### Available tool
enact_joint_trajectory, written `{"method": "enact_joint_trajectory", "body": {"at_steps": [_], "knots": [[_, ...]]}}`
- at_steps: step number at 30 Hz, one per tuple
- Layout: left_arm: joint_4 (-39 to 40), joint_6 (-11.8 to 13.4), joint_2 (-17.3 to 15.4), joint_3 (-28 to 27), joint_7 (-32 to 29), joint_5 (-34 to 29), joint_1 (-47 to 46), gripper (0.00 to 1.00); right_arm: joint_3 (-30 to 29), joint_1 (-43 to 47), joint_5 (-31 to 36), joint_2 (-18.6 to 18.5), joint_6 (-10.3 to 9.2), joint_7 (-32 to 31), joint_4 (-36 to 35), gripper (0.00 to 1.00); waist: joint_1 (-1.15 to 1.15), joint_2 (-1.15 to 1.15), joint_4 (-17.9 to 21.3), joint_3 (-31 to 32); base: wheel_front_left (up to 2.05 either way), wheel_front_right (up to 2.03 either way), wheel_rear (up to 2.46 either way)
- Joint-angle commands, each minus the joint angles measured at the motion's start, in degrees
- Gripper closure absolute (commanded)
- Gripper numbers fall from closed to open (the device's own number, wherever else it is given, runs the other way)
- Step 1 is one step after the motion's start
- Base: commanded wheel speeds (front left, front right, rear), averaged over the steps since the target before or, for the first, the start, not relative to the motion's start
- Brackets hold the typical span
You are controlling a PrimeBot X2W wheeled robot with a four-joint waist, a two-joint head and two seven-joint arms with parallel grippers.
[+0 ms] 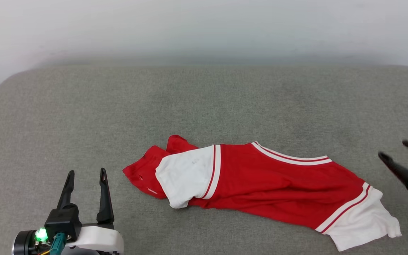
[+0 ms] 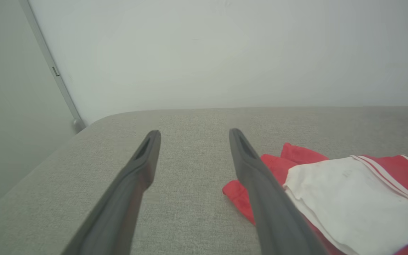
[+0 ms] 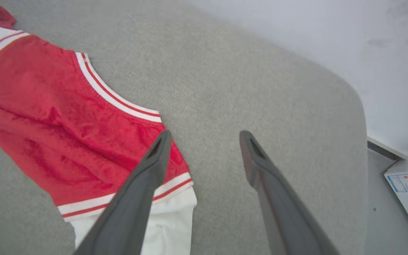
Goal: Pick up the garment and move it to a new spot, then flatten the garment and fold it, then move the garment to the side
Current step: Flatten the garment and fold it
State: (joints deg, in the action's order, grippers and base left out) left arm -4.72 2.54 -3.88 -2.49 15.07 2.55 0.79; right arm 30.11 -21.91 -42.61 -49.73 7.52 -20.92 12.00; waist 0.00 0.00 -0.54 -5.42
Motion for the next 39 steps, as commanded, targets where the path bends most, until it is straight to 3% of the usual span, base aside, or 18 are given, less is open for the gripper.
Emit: {"method": "enact_joint_trajectory", "body": {"at_steps": [1, 5, 9, 14, 17, 23, 29, 32, 39], "knots": [[0.0, -0.1, -0.4, -0.3, 0.1, -0.3, 0.3, 0.0, -1.9, 1.5, 2.1, 1.6, -0.05, 1.7, -1.4, 0.0, 0.0, 0.0, 0.4, 0.7, 0.0, 0.0, 0.0], [-0.2, -0.6, -0.8, -0.4, 0.1, -0.7, -0.2, 0.0, -12.6, 2.9, 11.5, 9.0, -0.06, 11.4, -5.0, 0.0, 0.0, 0.0, 0.7, 1.5, 0.0, 0.0, 0.0], [-1.0, -1.3, -1.9, -0.1, 0.1, -1.1, -1.9, 0.0, -22.6, 6.6, 23.0, 20.1, -0.06, 20.8, -8.8, 0.0, 0.0, 0.0, 0.9, 1.9, 0.0, 0.0, 0.0], [-2.8, -3.1, -3.3, 0.8, 0.1, -1.3, -5.3, 0.0, -29.2, 12.8, 33.2, 32.7, -0.06, 29.0, -12.5, 0.0, 0.0, 0.0, 1.1, 1.8, 0.0, 0.0, 0.0], [-4.9, -4.7, -4.8, 1.5, 0.1, -1.5, -8.9, 0.0, -30.4, 15.9, 36.3, 37.1, -0.06, 32.2, -12.5, 0.0, 0.0, 0.0, 1.1, 1.6, 0.0, 0.0, 0.0], [-8.8, -8.1, -8.5, 4.1, -2.7, -1.1, -20.4, 0.0, -30.2, 19.3, 38.6, 41.2, -0.06, 35.1, -11.6, 0.0, 0.0, 0.0, 1.8, 0.5, 0.0, 0.0, 0.0], [-11.3, -9.8, -12.4, 10.3, -11.9, 2.1, -33.2, 0.0, -30.0, 20.6, 40.0, 43.0, -0.06, 36.0, -12.6, 0.0, 0.0, 0.0, 3.5, -1.8, 0.0, 0.0, 0.0], [-12.4, -9.9, -14.8, 17.5, -17.8, 6.3, -39.0, 0.0, -29.6, 20.4, 40.6, 43.8, -0.06, 36.1, -13.0, 0.0, 0.0, 0.0, 4.6, -3.3, 0.0, 0.0, 0.0], [-12.7, -9.9, -21.1, 35.2, -35.1, 24.2, -53.1, 0.0, -28.5, 17.8, 42.1, 44.5, -0.06, 36.1, -14.1, 0.0, 0.0, 0.0, 6.9, -7.7, 0.0, 0.0, 0.0]]}}
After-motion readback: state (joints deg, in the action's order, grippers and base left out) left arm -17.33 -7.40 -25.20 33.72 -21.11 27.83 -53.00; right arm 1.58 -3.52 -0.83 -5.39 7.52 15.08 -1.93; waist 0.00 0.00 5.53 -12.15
